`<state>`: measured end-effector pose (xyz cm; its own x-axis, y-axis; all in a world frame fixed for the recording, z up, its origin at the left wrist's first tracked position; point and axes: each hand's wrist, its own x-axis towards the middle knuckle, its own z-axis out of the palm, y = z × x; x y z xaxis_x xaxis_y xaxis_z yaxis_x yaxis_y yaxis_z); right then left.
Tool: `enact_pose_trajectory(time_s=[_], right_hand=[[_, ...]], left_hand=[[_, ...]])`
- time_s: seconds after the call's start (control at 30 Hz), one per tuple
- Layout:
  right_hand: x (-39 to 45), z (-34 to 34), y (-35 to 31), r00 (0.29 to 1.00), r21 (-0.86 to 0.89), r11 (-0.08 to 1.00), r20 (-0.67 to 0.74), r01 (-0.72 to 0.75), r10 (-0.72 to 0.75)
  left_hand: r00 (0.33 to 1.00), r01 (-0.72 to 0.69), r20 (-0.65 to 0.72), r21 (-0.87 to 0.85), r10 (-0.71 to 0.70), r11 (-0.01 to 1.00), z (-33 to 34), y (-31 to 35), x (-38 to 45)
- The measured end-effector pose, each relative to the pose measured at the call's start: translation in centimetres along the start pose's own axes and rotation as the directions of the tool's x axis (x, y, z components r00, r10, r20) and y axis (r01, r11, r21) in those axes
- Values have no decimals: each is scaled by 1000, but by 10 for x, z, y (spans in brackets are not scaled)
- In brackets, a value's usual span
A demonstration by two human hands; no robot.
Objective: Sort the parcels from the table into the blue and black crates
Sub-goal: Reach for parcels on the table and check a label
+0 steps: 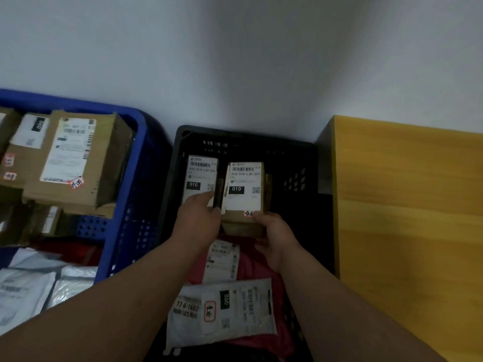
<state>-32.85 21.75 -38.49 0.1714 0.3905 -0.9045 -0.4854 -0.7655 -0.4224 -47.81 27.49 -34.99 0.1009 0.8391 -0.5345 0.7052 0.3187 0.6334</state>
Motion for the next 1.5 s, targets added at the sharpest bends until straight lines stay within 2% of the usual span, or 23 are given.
enact_pose_trajectory(time_s=[0.23,0.37,0.43,0.53,0.83,1.23,1.5], right_hand=[[58,18,-12,997,43,997,52,-64,62],[88,30,-9,1000,-266,964,29,18,-11],[98,37,-6,996,-324,942,10,87,-89],[102,48,-5,985,-358,920,-1,160,-172],[103,39,-4,983,-388,905,27,176,-179],[67,30,-8,974,-281,932,63,227,-218],[7,14,-10,986,-408,898,36,166,-166]], left_hand=[[993,-97,-46,225,110,970,18,-25,46],[992,-129,61,474,114,871,25,-42,59],[989,-133,127,521,78,843,28,-50,62],[987,-136,141,526,72,840,31,-59,63],[992,-119,101,579,74,806,39,-59,58],[996,-71,79,545,33,836,29,-43,26],[997,-73,32,526,66,847,19,-18,-24]])
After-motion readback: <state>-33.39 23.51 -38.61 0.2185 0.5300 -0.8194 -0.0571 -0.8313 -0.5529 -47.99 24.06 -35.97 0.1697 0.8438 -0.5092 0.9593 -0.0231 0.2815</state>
